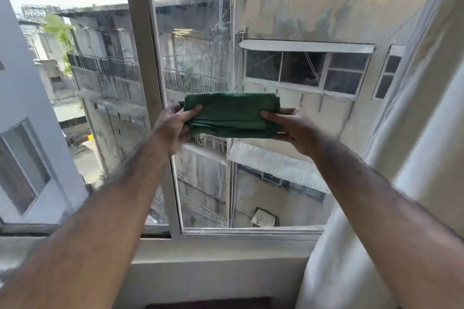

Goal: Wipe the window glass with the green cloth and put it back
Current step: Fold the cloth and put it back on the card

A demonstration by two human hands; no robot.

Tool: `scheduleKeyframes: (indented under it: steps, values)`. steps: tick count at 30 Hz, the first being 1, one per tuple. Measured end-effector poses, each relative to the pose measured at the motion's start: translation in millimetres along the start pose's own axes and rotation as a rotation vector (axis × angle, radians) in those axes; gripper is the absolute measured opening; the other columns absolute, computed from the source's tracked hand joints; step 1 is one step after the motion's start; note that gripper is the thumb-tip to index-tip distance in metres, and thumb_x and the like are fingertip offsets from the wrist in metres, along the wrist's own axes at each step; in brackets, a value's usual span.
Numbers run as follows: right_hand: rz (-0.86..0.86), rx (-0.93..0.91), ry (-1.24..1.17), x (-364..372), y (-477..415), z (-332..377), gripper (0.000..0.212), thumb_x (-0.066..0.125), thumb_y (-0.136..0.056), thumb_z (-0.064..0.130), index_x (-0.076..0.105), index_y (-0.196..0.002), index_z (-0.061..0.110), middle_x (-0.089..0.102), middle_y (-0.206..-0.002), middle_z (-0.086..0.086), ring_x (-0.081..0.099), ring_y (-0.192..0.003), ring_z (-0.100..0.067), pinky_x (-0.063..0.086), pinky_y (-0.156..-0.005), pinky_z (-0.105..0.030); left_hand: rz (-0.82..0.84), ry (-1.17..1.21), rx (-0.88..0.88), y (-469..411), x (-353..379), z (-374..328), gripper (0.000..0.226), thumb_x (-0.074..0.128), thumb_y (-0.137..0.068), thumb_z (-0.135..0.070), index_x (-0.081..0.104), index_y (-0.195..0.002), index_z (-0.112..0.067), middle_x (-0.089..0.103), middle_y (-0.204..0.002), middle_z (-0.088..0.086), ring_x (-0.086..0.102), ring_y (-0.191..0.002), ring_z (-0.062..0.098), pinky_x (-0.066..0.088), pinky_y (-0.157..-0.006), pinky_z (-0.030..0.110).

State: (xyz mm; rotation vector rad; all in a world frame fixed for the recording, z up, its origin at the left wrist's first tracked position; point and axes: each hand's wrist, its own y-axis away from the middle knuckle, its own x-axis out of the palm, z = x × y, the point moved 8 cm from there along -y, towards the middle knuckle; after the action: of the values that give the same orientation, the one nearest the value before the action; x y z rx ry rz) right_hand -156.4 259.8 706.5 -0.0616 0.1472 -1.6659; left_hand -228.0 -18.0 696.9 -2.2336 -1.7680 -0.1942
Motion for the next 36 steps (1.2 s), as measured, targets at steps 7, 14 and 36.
scheduleKeyframes:
  steps: [7, 14, 36]
  values:
    - [-0.059, 0.235, -0.091, -3, 40, -166, 0.042, 0.087, -0.077, 0.025, 0.078, -0.115, 0.009, 0.082, -0.094, -0.002, 0.077, -0.082, -0.017, 0.067, -0.074, -0.029, -0.020, -0.079, -0.228, 38, -52, 152, 0.015, 0.063, -0.098, -0.003, 0.071, -0.096, -0.016, 0.079, -0.078, -0.002, 0.075, -0.068, 0.012, 0.063, -0.057, 0.024]
    - [-0.167, 0.423, -0.220, 3, 106, -338, 0.007, 0.078, -0.092, 0.011, 0.073, -0.092, 0.016, 0.081, -0.084, 0.004, 0.078, -0.073, -0.010, 0.066, -0.067, -0.027, -0.079, -0.136, -0.399, 88, -91, 313, 0.017, 0.069, -0.091, 0.002, 0.073, -0.093, -0.014, 0.080, -0.078, -0.003, 0.075, -0.073, 0.014, 0.065, -0.063, 0.027]
    - [-0.359, 1.083, -0.019, 31, 382, -803, 0.028, 0.081, -0.088, -0.002, 0.074, -0.115, -0.004, 0.080, -0.105, -0.014, 0.079, -0.087, -0.019, 0.064, -0.068, -0.020, -0.073, -0.552, -0.917, 302, -195, 742, 0.025, 0.072, -0.090, 0.008, 0.073, -0.113, -0.001, 0.075, -0.089, 0.005, 0.076, -0.069, 0.012, 0.065, -0.060, 0.023]
